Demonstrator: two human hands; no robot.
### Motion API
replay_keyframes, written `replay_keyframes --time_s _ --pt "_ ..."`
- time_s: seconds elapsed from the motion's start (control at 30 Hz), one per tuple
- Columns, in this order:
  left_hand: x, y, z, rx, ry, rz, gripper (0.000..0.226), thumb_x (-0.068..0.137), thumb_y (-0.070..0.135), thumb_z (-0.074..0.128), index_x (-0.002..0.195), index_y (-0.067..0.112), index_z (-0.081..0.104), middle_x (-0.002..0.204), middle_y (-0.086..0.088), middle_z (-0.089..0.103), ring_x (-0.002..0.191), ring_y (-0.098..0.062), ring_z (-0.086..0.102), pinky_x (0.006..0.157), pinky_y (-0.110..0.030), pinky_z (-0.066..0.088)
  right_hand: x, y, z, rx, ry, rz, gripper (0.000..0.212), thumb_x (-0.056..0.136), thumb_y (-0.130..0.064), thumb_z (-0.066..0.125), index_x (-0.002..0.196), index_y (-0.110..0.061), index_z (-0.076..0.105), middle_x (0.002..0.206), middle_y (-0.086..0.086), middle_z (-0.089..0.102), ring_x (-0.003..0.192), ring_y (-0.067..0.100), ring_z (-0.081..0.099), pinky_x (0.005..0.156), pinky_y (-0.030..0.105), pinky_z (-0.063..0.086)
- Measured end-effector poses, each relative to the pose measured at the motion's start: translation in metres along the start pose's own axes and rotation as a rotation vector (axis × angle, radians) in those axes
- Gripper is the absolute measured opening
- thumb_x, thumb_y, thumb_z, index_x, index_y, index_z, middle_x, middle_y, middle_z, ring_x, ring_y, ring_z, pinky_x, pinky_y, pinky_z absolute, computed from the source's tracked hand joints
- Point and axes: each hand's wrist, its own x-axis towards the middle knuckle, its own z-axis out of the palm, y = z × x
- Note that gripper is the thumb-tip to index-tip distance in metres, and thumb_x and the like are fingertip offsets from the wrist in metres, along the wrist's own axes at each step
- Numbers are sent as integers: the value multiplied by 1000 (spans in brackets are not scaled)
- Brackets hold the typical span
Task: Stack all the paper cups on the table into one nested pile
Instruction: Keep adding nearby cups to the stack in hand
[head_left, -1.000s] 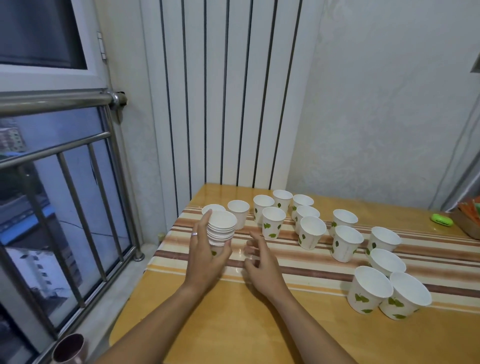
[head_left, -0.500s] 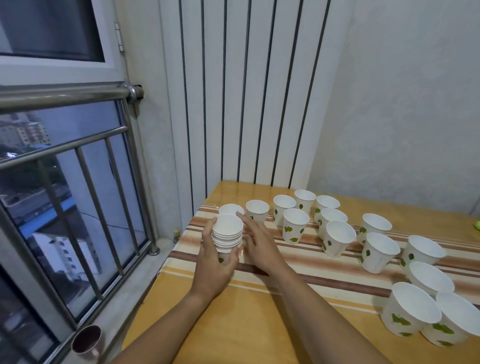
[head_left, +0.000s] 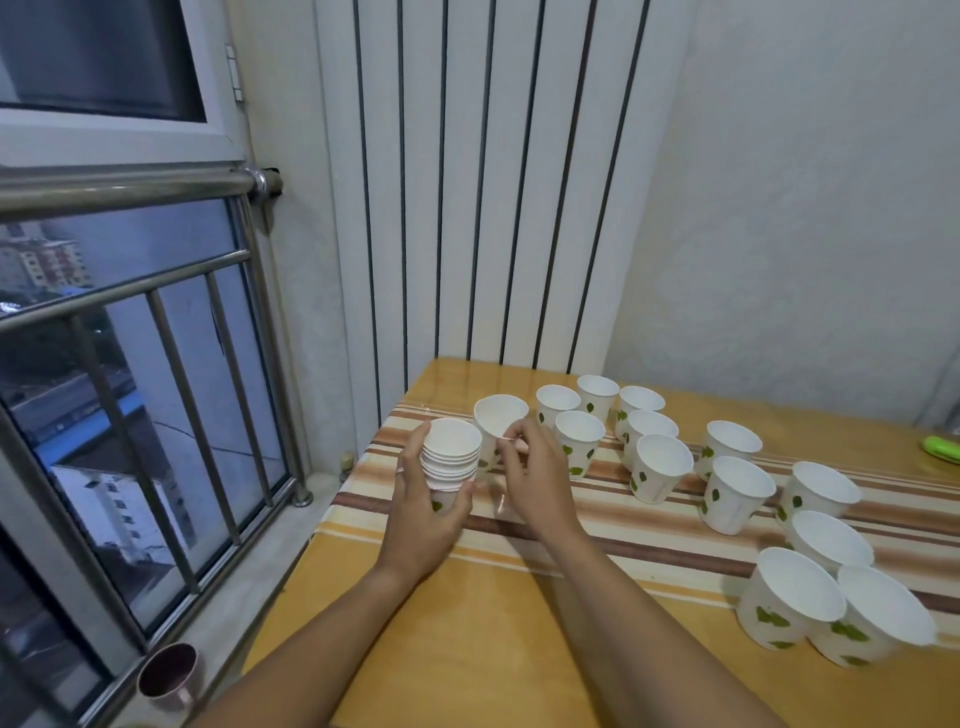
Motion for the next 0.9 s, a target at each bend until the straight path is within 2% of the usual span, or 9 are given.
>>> replay_keyframes --time_s 0.07,0.2,0.3,0.4,0.5,0.53,0.6,0.7,0.9 --pt "0 6 -1 -5 -4 -16 91 93 21 83 158 48 25 162 7 42 149 -16 42 118 -33 40 0 -8 -10 7 72 -22 5 103 -17 60 99 -16 57 101 -1 58 93 14 55 78 26 44" --pt "1 16 -2 -11 -31 -42 86 94 24 82 152 57 28 157 12 49 143 -13 48 114 -35 45 5 -29 -30 64 201 -39 4 104 -16 57 102 -15 54 105 -1 53 97 14 52 81 23 42" --pt "2 21 -1 -25 -59 -49 86 94 23 81 158 50 29 155 14 50 143 -13 50 115 -40 47 5 -43 -41 134 216 -74 3 105 -20 53 103 -17 52 105 -2 53 99 17 54 85 22 44" --pt "0 25 -1 -49 -79 -76 95 93 25 82 162 50 22 154 19 51 142 -12 51 114 -39 47 1 -51 -50 151 149 -114 3 103 -20 54 101 -18 53 101 -2 54 98 15 54 83 19 42" --pt "-1 30 2 -83 -105 -119 102 90 29 84 163 52 16 149 19 57 137 -13 57 108 -43 53 -6 -50 -56 124 -34 -145 6 102 -16 59 99 -19 54 100 -3 56 97 9 55 79 13 42" --pt "-2 32 4 -101 -114 -116 101 91 27 85 163 50 18 144 27 59 134 -7 59 107 -41 55 -8 -48 -56 104 -102 -140 7 101 -18 60 99 -20 54 101 -3 56 99 8 55 80 13 43" --pt "-4 35 8 -122 -115 -103 97 92 22 84 163 46 21 139 37 58 131 2 59 105 -35 55 -12 -42 -56 63 -202 -118 10 100 -29 60 100 -22 53 104 -7 56 103 10 55 86 23 46" --pt "-6 39 14 -121 -104 -111 94 93 24 83 160 50 24 141 37 56 132 6 56 104 -30 53 -16 -36 -56 83 -185 -53 22 99 -46 56 109 -28 53 110 -9 59 105 12 56 90 33 48" --pt "-1 40 29 -146 -73 -120 86 91 27 85 157 39 33 142 25 59 130 2 60 104 -30 54 -24 -23 -56 15 -185 -11 44 104 -41 57 145 -29 51 139 -16 61 127 8 58 103 31 48"
